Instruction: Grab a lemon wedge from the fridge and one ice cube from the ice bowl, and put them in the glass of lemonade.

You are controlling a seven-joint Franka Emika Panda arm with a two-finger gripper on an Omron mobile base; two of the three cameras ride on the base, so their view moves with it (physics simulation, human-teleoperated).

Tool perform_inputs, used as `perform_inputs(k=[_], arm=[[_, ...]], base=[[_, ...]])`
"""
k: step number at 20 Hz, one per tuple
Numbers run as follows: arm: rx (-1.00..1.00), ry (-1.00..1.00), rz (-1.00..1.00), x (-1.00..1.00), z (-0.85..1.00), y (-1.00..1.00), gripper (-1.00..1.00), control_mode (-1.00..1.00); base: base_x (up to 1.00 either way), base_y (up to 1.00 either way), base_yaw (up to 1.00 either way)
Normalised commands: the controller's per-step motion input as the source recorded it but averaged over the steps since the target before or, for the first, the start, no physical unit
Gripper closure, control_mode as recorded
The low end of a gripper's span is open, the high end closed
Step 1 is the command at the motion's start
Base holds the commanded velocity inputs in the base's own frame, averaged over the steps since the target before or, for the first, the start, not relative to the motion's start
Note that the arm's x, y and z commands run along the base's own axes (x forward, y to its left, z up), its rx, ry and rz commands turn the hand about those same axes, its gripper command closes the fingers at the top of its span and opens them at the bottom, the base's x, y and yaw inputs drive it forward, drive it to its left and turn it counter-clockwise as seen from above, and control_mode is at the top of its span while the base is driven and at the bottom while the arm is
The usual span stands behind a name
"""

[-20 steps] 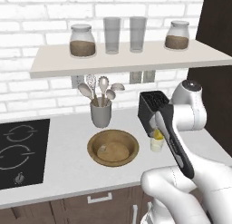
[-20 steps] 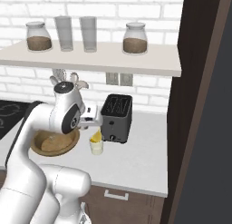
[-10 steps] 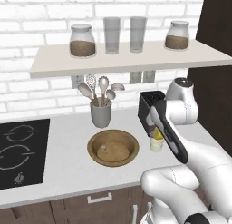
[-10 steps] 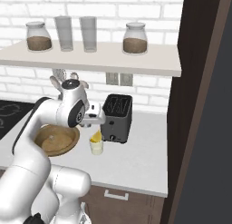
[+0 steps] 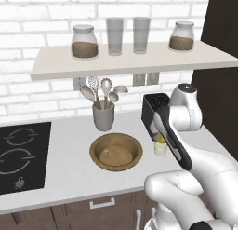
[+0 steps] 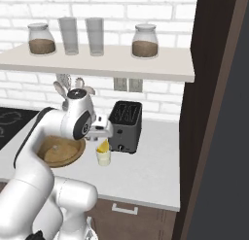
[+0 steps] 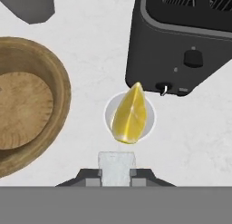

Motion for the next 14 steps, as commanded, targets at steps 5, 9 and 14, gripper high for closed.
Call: perform_inputs(k=[5, 9, 14], arm=[[0.0, 0.0, 0.0, -0.16, -0.04, 0.0, 1.0, -1.0], [0.0, 0.0, 0.0, 0.0, 0.0, 0.0, 1.0, -1.0], [0.0, 0.0, 0.0, 0.17, 0.0, 0.0, 1.0, -1.0]], base=[[0.0, 0.0, 0.0], [0.0, 0.0, 0.0], [0.0, 0.0, 0.0]])
